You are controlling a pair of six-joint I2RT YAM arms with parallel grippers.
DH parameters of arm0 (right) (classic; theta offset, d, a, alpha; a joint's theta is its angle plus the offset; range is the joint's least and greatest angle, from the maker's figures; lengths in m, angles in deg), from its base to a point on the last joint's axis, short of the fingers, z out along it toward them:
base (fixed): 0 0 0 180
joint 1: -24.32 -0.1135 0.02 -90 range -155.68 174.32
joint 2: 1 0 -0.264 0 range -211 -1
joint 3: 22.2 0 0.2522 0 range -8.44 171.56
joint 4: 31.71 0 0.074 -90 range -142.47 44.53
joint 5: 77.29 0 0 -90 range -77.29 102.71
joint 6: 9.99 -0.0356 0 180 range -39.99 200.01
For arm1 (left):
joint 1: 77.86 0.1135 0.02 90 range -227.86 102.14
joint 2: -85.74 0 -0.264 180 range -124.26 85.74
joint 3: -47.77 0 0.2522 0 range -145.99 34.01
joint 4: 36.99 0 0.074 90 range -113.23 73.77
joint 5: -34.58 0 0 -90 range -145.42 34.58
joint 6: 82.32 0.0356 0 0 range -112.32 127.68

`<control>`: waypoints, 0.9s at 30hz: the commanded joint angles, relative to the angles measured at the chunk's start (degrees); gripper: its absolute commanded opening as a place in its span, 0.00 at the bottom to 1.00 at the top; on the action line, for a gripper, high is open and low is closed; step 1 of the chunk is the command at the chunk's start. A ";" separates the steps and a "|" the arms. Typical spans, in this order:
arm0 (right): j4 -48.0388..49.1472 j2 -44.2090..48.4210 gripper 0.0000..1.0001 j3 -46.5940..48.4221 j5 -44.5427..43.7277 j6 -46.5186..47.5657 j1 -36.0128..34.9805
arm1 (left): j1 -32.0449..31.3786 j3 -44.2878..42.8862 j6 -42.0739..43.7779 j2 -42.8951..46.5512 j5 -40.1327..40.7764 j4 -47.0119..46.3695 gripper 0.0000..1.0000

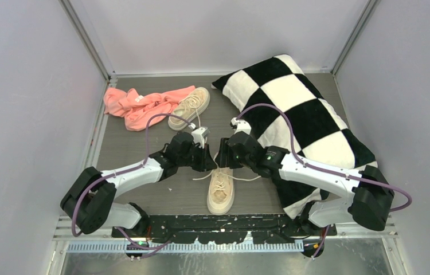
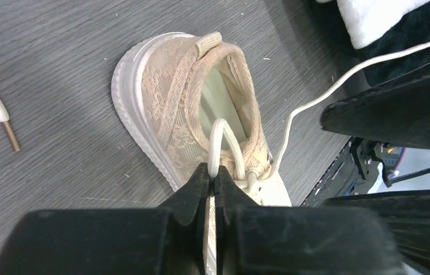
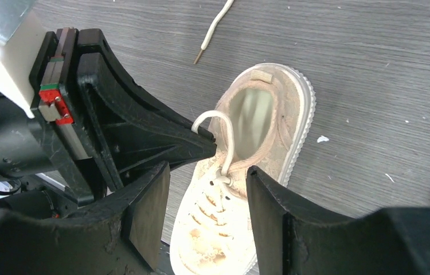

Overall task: Tie the shoes
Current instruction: Fold the shoelace.

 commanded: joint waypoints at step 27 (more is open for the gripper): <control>4.96 1.34 0.55 -0.18 -2.37 -5.70 2.20 | -0.27 2.51 -2.32 0.65 -9.86 -13.83 0.01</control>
